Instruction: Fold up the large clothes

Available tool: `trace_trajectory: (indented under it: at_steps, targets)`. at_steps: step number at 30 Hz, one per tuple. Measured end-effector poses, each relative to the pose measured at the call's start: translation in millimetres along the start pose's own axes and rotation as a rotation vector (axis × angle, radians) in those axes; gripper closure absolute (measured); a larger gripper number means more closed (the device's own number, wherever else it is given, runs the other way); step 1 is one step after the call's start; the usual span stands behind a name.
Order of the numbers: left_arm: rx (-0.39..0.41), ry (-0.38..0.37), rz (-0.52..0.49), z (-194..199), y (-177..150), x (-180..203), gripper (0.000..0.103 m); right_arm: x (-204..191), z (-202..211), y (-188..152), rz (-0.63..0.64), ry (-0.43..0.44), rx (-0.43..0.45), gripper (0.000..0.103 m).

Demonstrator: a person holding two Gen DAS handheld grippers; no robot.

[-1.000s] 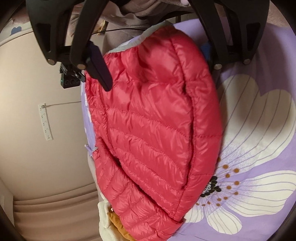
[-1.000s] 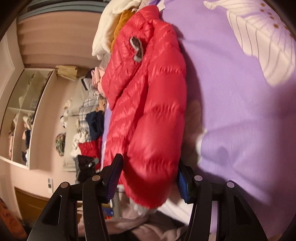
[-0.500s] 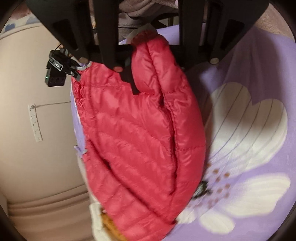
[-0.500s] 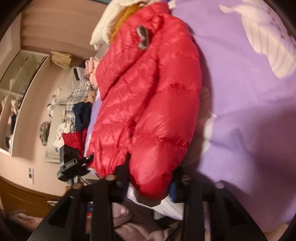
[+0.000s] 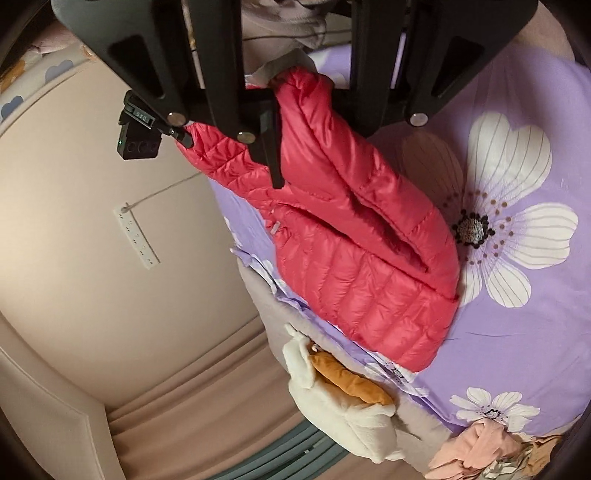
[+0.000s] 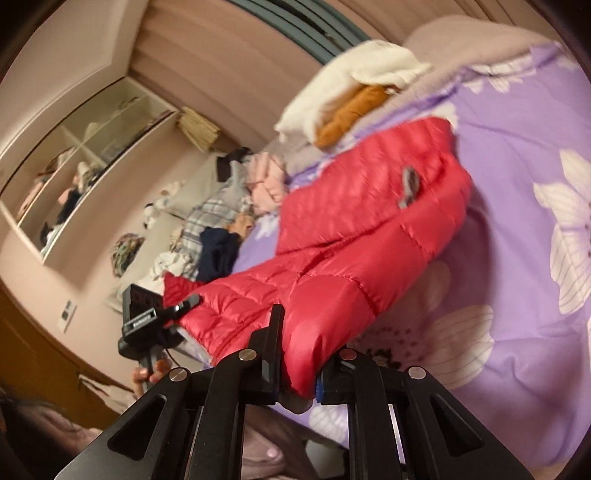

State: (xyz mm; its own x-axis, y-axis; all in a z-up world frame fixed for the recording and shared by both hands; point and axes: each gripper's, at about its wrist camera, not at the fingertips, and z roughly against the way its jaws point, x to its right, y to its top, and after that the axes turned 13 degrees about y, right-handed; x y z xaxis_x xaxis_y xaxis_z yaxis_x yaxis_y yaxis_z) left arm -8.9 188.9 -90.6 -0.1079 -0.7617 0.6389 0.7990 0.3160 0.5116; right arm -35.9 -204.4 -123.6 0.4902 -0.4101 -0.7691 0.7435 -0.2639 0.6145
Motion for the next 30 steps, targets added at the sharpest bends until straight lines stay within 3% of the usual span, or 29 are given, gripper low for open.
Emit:
trace_trajectory:
  at_steps: [7, 14, 18, 22, 25, 30]
  targets:
    - [-0.045, 0.052, 0.0, 35, -11, 10, 0.09, -25, 28, -5, -0.009, 0.069, 0.015, 0.089]
    - [-0.033, 0.076, -0.011, 24, 24, 25, 0.089, -25, 16, 23, 0.006, 0.109, 0.041, 0.089]
    - [-0.044, 0.097, 0.008, -5, 68, 27, 0.087, 8, 6, 64, -0.115, 0.128, 0.111, 0.089]
    - [-0.052, 0.188, 0.0, -49, 118, 30, 0.086, 38, -14, 106, -0.197, 0.098, 0.155, 0.089]
    - [-0.088, 0.244, 0.055, -89, 153, 18, 0.084, 67, -31, 132, -0.267, 0.071, 0.173, 0.088]
    - [-0.18, 0.348, 0.14, -156, 181, -13, 0.082, 131, -57, 158, -0.458, 0.0, 0.197, 0.088]
